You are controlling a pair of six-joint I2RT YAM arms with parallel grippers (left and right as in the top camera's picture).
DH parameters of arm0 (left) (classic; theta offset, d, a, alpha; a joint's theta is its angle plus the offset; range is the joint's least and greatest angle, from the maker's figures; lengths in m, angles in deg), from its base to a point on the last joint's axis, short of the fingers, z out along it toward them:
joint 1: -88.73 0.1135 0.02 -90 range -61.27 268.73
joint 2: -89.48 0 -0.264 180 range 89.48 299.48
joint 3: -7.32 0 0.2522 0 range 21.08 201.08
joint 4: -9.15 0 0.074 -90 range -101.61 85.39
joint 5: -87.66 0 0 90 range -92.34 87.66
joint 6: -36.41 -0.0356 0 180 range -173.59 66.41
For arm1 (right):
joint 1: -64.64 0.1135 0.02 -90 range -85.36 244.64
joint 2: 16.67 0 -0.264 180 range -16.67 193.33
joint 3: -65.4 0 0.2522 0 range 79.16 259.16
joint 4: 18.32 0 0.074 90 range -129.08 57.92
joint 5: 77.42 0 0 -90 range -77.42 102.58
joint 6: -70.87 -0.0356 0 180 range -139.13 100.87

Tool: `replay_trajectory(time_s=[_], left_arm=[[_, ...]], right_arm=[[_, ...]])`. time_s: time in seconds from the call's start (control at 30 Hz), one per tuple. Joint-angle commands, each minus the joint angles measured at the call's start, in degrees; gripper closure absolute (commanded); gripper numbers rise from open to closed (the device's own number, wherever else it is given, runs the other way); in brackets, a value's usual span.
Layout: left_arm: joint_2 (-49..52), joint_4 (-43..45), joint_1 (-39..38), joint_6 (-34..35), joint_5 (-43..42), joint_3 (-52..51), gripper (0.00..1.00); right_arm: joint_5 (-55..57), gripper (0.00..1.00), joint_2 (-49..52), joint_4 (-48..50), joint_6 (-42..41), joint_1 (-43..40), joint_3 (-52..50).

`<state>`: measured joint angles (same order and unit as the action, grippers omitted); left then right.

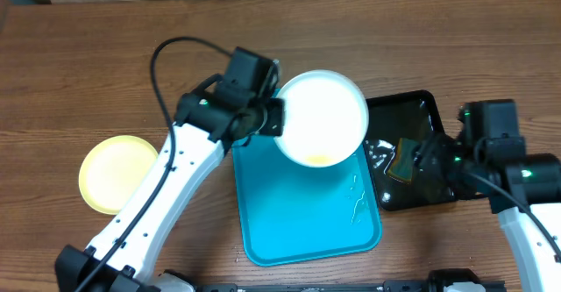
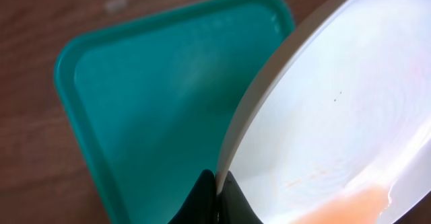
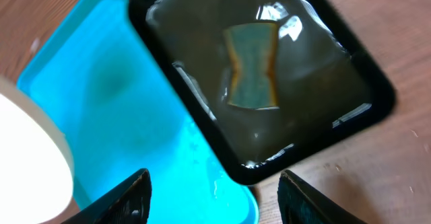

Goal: Clean dirty plates on tray and stack at the side
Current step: 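Lift the white plate by its rim with left gripper, tilting up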

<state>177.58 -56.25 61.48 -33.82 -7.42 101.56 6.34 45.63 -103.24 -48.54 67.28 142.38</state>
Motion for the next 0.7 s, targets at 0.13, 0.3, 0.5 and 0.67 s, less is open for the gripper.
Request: replay_trajectory(time_s=[0.13, 0.3, 0.5, 0.67], left_arm=[[10.88, 8.17, -10.23, 2.54, 11.58, 10.05, 0.96], [19.12, 15.63, -15.89, 1.20, 21.99, 13.49, 0.96], [21.70, 20.20, -23.47, -6.16, 41.81, 14.53, 0.96], [21.70, 21.00, -28.63, -13.77, 52.50, 16.94, 0.96]], right_arm=[[-8.76, 0.38, -0.70, -3.89, 7.93, -16.28, 1.05], [-9.97, 0.37, -0.70, -6.45, 11.80, -23.43, 1.03], [-9.94, 0.37, -0.70, -6.54, 11.89, -23.54, 1.03], [-9.90, 0.37, -0.70, -5.86, 11.89, -23.54, 1.03]])
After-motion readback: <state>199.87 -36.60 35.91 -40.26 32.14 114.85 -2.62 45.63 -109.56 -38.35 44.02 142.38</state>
